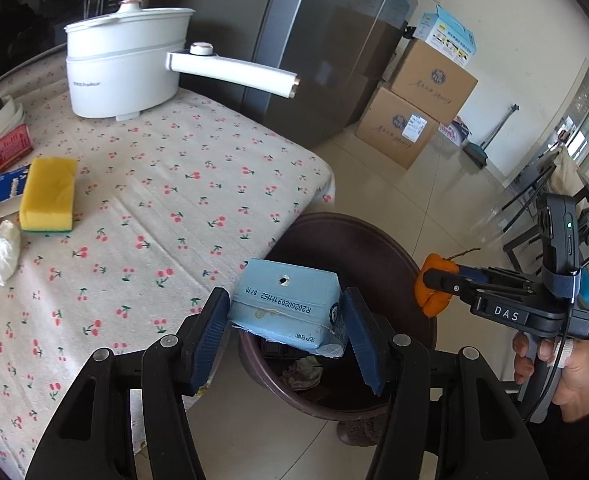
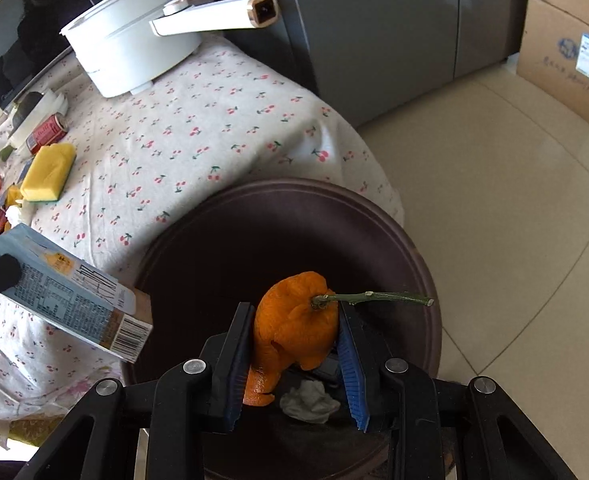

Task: Collect trash
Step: 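Move carton and peel over the brown bin and release both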

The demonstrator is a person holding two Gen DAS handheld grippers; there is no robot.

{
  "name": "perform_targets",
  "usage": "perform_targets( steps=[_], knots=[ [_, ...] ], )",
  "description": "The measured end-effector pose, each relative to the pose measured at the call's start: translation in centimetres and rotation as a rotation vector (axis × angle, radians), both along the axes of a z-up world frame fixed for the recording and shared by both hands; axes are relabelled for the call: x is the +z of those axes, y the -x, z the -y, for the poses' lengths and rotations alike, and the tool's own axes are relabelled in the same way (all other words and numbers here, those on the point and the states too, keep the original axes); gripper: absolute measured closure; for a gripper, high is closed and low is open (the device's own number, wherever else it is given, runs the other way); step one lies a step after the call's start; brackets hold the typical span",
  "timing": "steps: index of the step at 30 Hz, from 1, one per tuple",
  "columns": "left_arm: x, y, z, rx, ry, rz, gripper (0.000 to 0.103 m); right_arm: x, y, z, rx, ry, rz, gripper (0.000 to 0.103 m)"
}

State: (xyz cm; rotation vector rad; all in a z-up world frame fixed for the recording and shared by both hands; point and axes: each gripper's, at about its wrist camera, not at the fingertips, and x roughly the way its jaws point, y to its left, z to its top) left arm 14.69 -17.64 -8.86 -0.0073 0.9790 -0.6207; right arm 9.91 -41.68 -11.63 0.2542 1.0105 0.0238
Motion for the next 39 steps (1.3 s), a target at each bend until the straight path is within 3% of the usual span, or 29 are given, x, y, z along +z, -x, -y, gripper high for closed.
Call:
perform_targets(
  steps=[3, 4, 7, 8, 14, 22, 27, 33, 39],
  knots=[
    [-0.8, -0.2, 1.0, -0.04, -0.002, -0.018, 0.041, 0.1, 0.1, 0.4, -0.004, -0.006, 0.001, 0.066],
    [-0.9, -0.3, 1.1, -0.043, -0.015, -0.023, 0.036, 0.1, 0.0, 0.3, -0.005, -0.006, 0.002, 0.066],
    [-1.1, -0.5, 1.2, -0.012, -0.108, -0.003, 0.007, 0.2, 0.0, 0.4, -0.005, -0.006, 0.002, 0.066],
    [-1.2, -0.6, 0.9, -0.003, -0.136, 0.008, 0.006, 0.2, -0.1, 0.4, -0.005, -0.008, 0.001, 0.066],
    [-1.6, -1.3, -2.2, 0.068, -0.179, -0.01, 0.003, 0.3, -0.5, -0.4, 0.012, 0.007, -0.005, 0.065],
    [-0.6, -1.4, -6.2, 0.134, -0.16, -0.011, 0.0, 0.2, -1.1, -2.1, 0.018, 0.022, -0.021, 0.061],
    [0.1, -1.3, -8.8, 0.18, -0.159, -0.007, 0.0, 1.1, -1.8, -3.5, 0.005, -0.018, -0.015, 0.023],
    [0.9, -0.9, -12.5, 0.239, -0.156, -0.003, 0.0, 2.8, -2.6, -7.1, 0.075, -0.016, 0.016, 0.016],
    [1.5, -0.5, -16.5, 0.31, -0.143, -0.005, 0.0, 3.1, -3.4, -10.8, 0.14, 0.0, 0.008, 0.015]
  ],
)
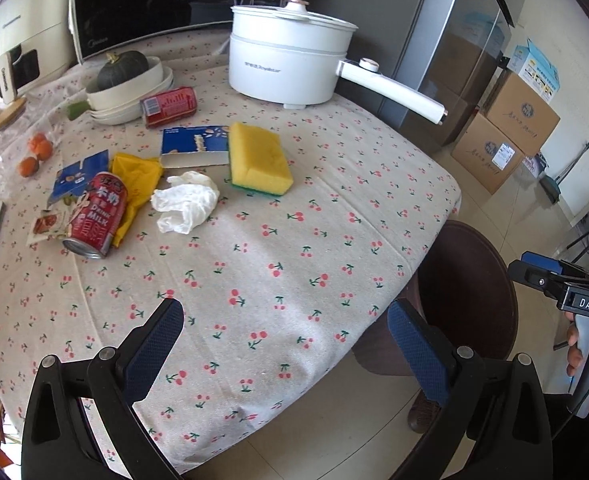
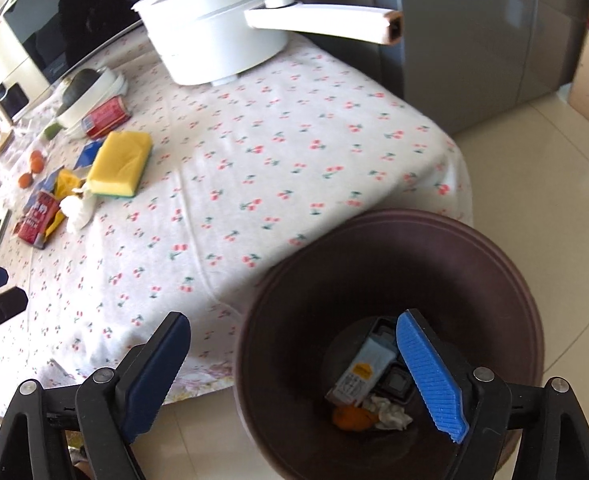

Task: Collect trash
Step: 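Move carton and peel over the brown bin and release both, then grasp the yellow sponge with the right gripper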

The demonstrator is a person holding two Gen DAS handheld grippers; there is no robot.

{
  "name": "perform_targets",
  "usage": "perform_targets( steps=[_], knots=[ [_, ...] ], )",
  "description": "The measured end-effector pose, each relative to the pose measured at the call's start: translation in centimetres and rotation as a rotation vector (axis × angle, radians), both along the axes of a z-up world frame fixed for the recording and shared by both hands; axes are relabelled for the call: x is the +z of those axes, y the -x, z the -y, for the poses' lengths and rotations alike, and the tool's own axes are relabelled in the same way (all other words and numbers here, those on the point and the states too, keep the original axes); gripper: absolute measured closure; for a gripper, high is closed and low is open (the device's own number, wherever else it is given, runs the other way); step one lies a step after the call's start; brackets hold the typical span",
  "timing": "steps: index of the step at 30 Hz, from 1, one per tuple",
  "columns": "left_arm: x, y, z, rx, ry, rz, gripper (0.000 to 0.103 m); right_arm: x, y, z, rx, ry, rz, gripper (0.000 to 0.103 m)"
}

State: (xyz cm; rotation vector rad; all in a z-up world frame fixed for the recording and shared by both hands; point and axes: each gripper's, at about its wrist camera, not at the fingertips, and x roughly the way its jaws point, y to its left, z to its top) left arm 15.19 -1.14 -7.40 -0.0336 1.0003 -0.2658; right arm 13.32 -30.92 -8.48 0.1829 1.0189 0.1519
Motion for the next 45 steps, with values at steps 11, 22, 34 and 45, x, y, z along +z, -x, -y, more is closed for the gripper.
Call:
perform_targets(
  steps=[11, 22, 34, 45],
  knots=[
    [0.3, 1.0, -6.3, 0.104, -0.002, 0.007, 0.0, 1.0, -1.5, -5.4, 0.059, -0.005, 0.014, 0.014],
    [0.0, 1.7, -14.4, 0.346, -0.067, 0.037, 0.0, 0.4, -4.1, -12.4, 0.117, -0.014, 0.014, 0.011],
    [-2.3, -0.4, -18.7, 0.37, 0.0, -0.061, 0.0, -1.9, -11.5, -17.0, 0.06, -0.097, 0.009, 0.01],
    [-3.8, -2.3, -17.6, 0.29, -0.149, -0.024, 0.0, -6.3, -17.6, -18.2, 0.013, -0.165, 0.014, 0.01]
  ],
)
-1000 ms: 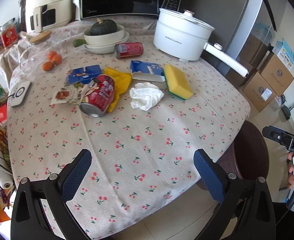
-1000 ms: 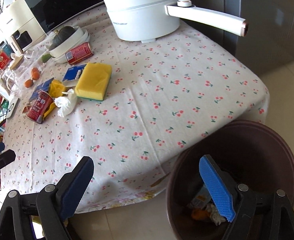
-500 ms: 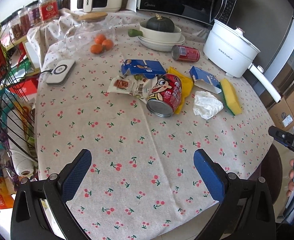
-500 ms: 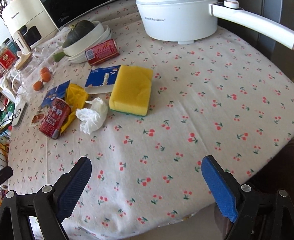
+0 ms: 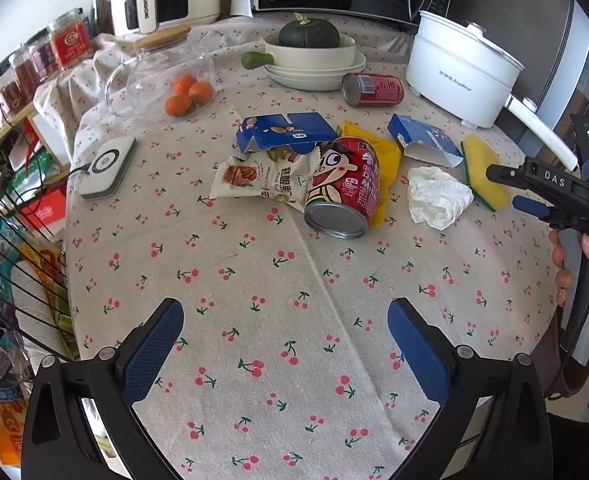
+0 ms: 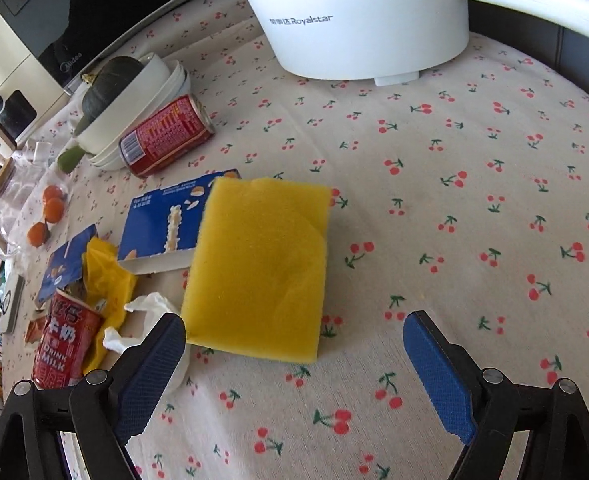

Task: Collect trash
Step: 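Grasp the yellow sponge with the right gripper, then grasp the red milk can with the left gripper while the right gripper holds the sponge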

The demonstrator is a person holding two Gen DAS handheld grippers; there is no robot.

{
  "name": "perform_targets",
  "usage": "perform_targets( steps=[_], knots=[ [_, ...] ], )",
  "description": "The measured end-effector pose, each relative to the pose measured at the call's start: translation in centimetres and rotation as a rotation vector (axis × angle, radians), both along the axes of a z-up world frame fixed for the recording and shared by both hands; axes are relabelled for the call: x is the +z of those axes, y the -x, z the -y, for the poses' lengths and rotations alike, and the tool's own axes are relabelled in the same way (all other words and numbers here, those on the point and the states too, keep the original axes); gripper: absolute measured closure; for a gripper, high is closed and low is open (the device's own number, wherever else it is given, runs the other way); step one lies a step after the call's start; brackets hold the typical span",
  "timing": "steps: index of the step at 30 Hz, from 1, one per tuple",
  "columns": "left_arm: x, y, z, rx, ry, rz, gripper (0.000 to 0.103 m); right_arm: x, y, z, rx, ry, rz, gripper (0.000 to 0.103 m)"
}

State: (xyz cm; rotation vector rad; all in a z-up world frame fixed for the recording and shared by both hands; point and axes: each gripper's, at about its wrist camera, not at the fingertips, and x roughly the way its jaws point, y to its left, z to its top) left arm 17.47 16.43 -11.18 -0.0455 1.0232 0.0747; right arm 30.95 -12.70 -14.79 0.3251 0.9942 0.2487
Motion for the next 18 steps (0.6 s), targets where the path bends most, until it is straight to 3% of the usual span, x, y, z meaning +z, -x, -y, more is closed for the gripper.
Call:
perform_targets(
  steps=[3, 5, 6, 9, 13, 18],
  knots=[
    [-0.3, -1.1, 0.7, -0.024, -0.036, -0.003, 0.0, -0.8, -0.8, -0.4, -0.009, -0.046, -0.007, 0.013],
    [-0.5, -1.9, 0.9, -0.037, -0.046, -0.011, 0.0, -0.8, -0.8, -0.9, -0.007, -0.02, 0.02, 0.017],
    [-0.6, -2.4, 1.0, -0.04, -0.049, -0.015, 0.0, -0.9, -0.9, -1.2, 0.008, -0.003, 0.022, 0.025],
    [-0.8, -3.8, 1.3, -0.052, -0.037, -0.024, 0.0, -0.8, -1.0, -1.3, 0.038, 0.024, 0.037, 0.037],
    [-1.0, -5.9, 1.5, -0.042, -0.013, -0.017, 0.0, -0.8, -0.8, -0.5, 0.057, 0.005, 0.026, 0.042],
    [-2.2, -8.7, 1.1, -0.004, 0.069, -0.031, 0.003, -0.1, 0.1, 0.9, 0.078, 0.035, 0.011, 0.042]
  ],
)
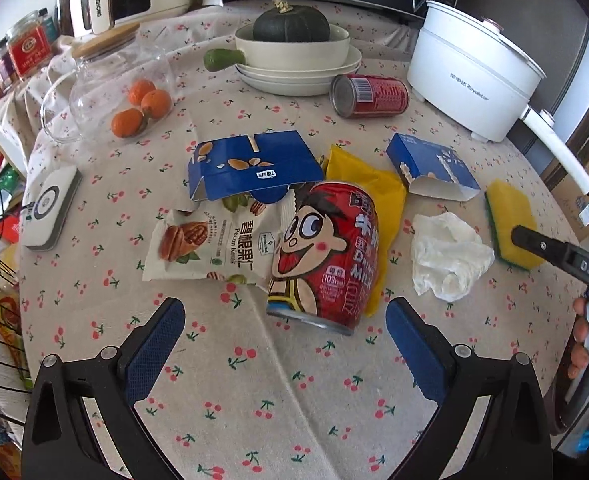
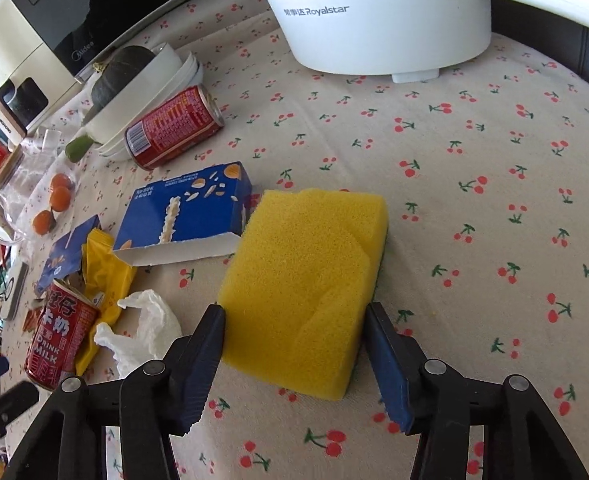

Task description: Collect trash

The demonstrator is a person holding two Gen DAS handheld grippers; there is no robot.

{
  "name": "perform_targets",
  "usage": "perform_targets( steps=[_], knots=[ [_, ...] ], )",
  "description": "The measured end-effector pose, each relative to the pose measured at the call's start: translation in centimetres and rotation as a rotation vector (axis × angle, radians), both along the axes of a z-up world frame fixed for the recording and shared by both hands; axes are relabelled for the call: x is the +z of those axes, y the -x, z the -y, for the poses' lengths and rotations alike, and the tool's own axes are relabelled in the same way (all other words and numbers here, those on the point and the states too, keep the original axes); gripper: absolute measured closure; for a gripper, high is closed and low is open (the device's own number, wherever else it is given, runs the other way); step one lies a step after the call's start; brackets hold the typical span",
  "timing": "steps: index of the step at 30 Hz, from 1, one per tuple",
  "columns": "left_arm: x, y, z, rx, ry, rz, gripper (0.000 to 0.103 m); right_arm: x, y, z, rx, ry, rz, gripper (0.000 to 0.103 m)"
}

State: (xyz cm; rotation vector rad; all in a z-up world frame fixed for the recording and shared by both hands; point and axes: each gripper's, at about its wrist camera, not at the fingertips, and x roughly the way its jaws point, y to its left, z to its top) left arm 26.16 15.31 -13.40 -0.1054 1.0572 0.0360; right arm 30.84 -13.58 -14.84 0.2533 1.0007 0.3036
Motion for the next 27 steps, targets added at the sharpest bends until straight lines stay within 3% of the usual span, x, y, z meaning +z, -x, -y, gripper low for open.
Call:
perform_targets(
  steps=[7, 9, 10, 15, 27],
  knots=[
    [-1.2, -1.8, -0.2, 0.006, 0.112, 0.008, 0.015, 1.6, 1.5, 1.7, 0.031, 0.01, 0.001, 0.042],
    [-1.5, -2.0, 0.0, -0.004, 0.146, 0.002, 0.024, 1.9, 2.0, 1.7, 0.046, 0.032, 0.006, 0.042],
    [-1.7, -2.1, 0.2, -0.008, 0.156, -0.008, 0.033, 2.1, 2.3, 1.8, 0.055, 0.044, 0.009, 0.042],
    [-0.8, -1.0, 1.1, -0.006, 0.139, 0.008, 0.035, 3.4, 4.1, 2.6, 0.081, 0.086, 0.039, 0.042],
    [3.5, 6.4, 2.7, -0.005, 0.213, 0.053, 0.037, 8.4, 12.3, 6.4, 0.096, 0.062, 0.13, 0.042]
  ],
)
